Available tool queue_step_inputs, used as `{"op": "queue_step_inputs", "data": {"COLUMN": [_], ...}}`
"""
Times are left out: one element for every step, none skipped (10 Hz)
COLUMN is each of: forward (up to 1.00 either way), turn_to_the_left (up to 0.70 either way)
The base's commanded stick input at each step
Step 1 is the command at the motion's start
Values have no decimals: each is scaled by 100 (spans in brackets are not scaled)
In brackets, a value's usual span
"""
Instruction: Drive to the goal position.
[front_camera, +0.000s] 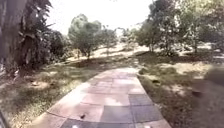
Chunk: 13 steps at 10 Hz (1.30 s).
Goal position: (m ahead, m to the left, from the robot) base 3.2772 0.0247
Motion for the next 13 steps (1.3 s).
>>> {"op": "queue_step_inputs", "data": {"forward": [45, 45, 45, 45, 45, 45, 45, 45, 45, 45, 45, 45, 45], "turn_to_the_left": [-27, -27, -27, -27, 0, 0, 0, 0, 0, 0, 0, 0, 0]}}
